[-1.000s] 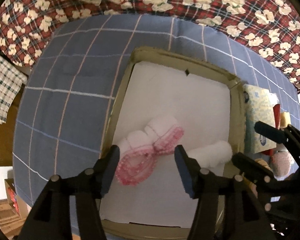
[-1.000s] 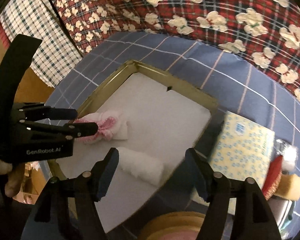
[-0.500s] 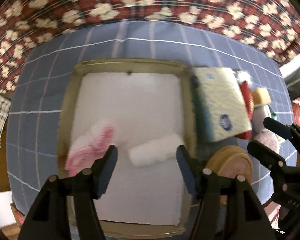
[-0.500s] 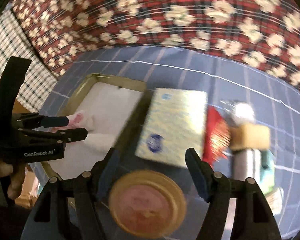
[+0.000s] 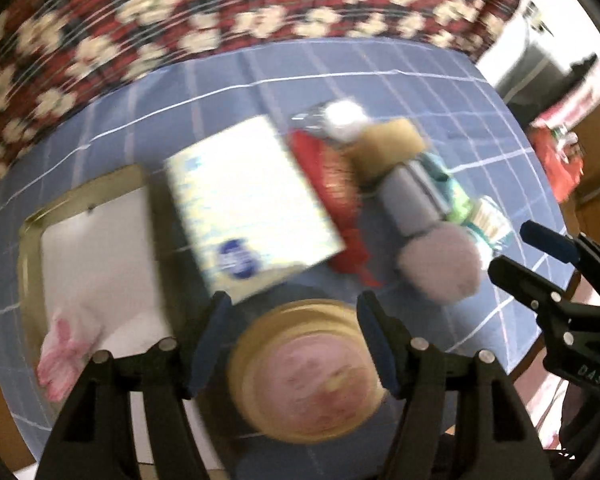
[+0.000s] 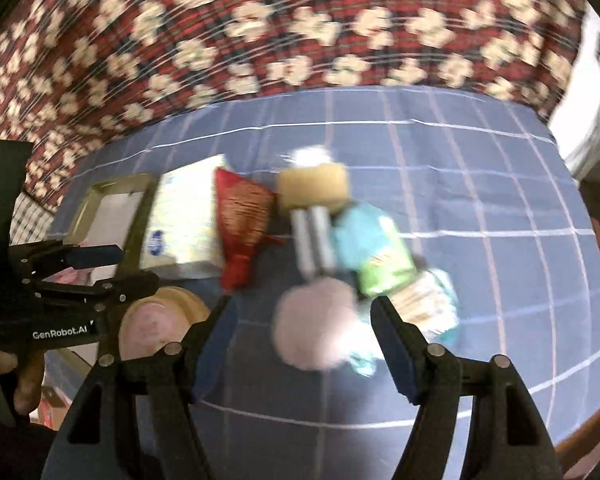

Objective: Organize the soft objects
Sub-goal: 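Move both grippers back over the pile of items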

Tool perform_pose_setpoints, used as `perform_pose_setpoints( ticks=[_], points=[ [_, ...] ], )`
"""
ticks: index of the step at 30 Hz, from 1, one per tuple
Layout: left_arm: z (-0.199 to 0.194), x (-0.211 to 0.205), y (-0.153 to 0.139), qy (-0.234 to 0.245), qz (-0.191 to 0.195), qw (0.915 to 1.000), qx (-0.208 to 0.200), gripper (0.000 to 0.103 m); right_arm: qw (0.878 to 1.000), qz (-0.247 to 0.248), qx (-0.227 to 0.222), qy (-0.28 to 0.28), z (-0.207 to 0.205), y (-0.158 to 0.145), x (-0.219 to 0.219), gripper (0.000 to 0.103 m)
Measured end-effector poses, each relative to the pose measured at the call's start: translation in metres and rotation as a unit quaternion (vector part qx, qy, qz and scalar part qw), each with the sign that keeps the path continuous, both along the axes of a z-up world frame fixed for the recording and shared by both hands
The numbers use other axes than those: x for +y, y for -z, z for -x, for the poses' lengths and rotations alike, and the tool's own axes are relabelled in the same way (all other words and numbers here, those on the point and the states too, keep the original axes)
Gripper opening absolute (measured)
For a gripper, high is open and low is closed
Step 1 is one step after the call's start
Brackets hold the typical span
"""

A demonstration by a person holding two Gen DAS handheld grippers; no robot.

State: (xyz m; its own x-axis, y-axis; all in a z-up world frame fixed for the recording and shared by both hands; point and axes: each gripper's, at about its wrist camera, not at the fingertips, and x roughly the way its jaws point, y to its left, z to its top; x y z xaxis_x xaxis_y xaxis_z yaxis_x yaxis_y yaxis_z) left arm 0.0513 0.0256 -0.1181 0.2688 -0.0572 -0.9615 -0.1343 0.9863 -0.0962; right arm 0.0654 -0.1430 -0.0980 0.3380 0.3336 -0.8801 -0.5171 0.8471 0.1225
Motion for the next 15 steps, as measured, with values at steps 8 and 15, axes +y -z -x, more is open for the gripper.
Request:
perform_pose_setpoints(
  ticks=[8,15],
  points=[
    [-0.021,-0.058,0.005,0.056,0.004,0.9984,0.006,0.066,0.998,0.002,0.004,0.06,-0.002,0.001,-0.06,0.071],
    [-0.031,-0.095,0.008,0.095,0.005,0.9954,0.007,0.067,0.996,-0.002,0.014,0.091,-0.006,0.007,-0.093,0.071]
  ],
)
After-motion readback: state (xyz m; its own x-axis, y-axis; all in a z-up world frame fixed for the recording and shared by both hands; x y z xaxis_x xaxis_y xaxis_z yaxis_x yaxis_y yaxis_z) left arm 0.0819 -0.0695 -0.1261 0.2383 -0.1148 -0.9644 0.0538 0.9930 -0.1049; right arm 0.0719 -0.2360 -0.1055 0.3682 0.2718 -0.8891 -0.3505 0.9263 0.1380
